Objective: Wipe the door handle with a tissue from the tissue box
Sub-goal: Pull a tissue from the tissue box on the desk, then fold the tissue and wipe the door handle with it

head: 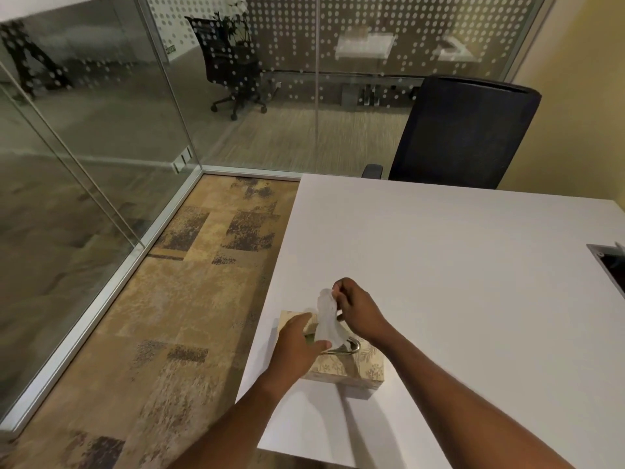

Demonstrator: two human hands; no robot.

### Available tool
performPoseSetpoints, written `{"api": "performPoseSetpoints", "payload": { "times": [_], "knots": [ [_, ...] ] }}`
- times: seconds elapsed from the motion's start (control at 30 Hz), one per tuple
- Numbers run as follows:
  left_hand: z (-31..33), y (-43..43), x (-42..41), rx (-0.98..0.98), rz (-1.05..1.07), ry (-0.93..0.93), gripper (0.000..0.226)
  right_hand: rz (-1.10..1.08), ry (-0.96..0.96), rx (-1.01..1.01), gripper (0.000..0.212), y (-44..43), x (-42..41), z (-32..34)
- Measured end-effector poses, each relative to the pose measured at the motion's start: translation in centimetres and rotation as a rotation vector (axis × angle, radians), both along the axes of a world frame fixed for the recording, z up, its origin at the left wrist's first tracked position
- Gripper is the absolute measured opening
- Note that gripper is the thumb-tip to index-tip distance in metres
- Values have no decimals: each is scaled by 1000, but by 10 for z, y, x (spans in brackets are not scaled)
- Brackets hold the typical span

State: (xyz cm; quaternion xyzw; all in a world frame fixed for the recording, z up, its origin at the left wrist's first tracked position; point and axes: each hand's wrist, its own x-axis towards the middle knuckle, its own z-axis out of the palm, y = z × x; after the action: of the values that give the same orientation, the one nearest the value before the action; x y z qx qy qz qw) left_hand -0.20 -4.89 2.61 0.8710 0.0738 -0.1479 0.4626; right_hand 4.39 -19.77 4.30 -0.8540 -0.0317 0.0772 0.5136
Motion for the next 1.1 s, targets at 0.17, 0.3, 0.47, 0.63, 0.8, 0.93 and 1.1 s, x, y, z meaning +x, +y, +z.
{"api": "performPoseSetpoints", "payload": {
  "times": [0.17,0.3,0.47,0.63,0.8,0.93,1.1],
  "knots": [
    [37,-7,4,-328,193,-44,15,-47,51,197,13,4,1,41],
    [63,2,1,-461,316,-55,21,-43,132,306,24,10,-2,63],
    [93,21,3,-539,453,-101,15,134,348,412,37,22,-2,87],
    [108,43,-1,-559,580,-164,5,211,329,393,55,46,5,107],
    [125,82,-2,-602,770,-233,29,247,370,474,40,92,11,126],
    [133,124,-13,-357,718,-379,28,246,369,508,5,142,9,136],
    [136,188,-37,-51,513,-498,20,334,392,514,12,214,2,142]
  ]
}}
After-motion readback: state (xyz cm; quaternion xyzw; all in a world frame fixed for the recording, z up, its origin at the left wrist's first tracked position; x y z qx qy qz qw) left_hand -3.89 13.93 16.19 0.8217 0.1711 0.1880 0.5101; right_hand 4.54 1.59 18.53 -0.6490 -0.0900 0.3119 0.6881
